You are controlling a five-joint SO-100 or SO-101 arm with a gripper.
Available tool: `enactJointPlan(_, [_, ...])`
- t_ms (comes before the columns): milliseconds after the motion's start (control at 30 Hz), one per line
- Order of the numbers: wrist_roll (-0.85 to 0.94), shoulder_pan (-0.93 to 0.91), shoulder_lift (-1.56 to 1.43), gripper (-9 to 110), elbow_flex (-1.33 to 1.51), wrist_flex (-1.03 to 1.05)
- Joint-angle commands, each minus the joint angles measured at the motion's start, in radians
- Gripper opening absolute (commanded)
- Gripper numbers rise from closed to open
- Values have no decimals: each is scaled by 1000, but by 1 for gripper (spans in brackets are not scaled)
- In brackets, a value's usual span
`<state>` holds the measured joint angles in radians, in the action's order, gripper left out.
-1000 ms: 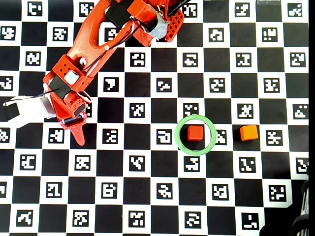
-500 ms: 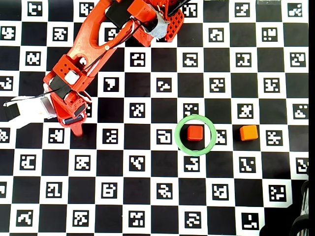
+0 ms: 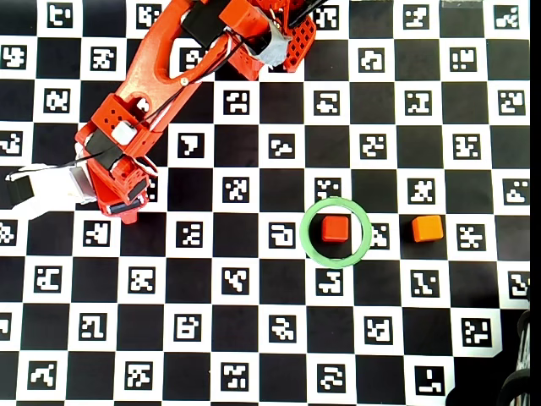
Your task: Grab the red cube then put it in the green circle then put the blue cube on top and finally the orange cube on top
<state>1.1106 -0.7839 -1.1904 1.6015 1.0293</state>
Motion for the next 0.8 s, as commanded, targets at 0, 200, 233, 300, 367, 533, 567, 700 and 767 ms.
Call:
enactJointPlan(0, [0,2,-69,11,-34,15])
enactJointPlan(200, [-3,2,-133,11,-101,135])
enactJointPlan(233, [-6,2,-146,11,-120,158])
enactJointPlan(300, [-18,8,-164,11,-160,210])
enactJointPlan(367, [-32,14,-181,11,-202,264])
enactJointPlan(533, [-61,38,-230,11,-282,377])
enactJointPlan(567, [-67,44,-238,11,-295,397])
enactJointPlan(700, [-98,69,-259,11,-359,488])
enactJointPlan(767, [-130,89,-258,10,-413,535])
